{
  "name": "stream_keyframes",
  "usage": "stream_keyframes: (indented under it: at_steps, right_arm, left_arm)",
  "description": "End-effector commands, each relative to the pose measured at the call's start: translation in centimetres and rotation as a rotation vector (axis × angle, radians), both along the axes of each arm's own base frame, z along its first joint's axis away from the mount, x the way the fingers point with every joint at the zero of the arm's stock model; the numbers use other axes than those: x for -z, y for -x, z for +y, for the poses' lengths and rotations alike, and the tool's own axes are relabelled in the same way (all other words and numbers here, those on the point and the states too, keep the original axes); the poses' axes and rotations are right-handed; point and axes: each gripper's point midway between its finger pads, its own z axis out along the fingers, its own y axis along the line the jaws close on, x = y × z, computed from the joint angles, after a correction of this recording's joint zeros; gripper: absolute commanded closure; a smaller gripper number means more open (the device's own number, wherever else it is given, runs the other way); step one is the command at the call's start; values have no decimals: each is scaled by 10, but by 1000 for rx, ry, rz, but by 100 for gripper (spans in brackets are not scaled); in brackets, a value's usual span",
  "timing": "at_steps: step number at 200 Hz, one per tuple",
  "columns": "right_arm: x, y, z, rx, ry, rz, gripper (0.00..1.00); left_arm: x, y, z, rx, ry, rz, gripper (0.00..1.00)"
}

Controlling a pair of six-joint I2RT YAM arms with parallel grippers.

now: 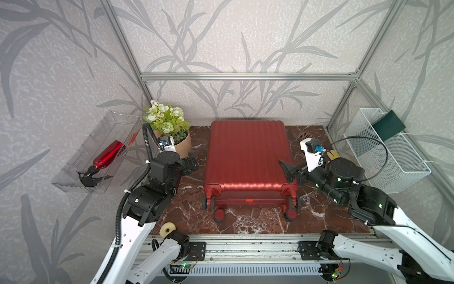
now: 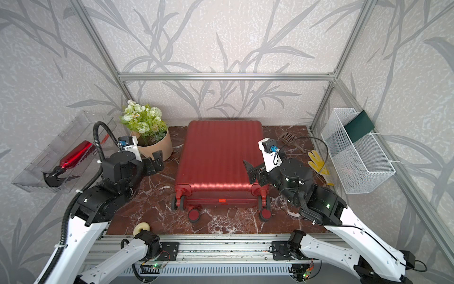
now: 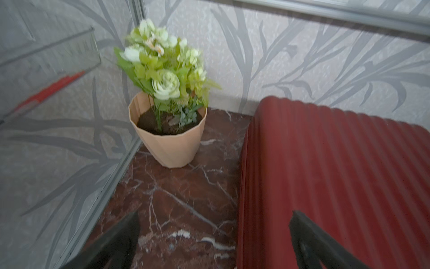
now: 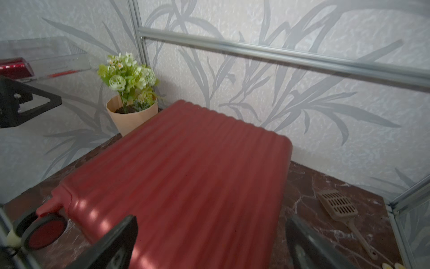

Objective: Open the suitcase zippers
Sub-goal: Adjust the suitcase at the center of the board.

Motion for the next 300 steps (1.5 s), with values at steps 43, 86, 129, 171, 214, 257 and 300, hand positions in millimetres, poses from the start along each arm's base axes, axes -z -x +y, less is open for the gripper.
stream_keyframes:
  at_steps: [43, 86, 129, 171, 214, 257, 300]
  right_arm:
    - [90, 70, 82, -338, 258, 465, 1]
    - [147, 97, 88, -334, 381, 676, 9]
    - [180, 65, 69, -189, 432, 741, 15]
    - [182, 6, 44, -15, 425, 719, 16]
    - [144, -27, 18, 45, 339, 652, 16]
    - [78, 18, 46, -216, 97, 646, 15]
    - [60, -1, 73, -275, 36, 581, 20]
  left_arm:
    - [94, 32, -62, 239, 293, 326, 1]
    - [103, 31, -106, 403, 468, 384, 1]
    - [107, 27, -139, 550, 560, 412, 1]
    - [100, 31, -169, 683, 611, 414, 1]
    - [89, 38, -182, 733, 472, 370, 4]
    - [134, 47, -92, 524, 40, 242, 24]
    - [117, 45, -120, 717, 72, -143, 52]
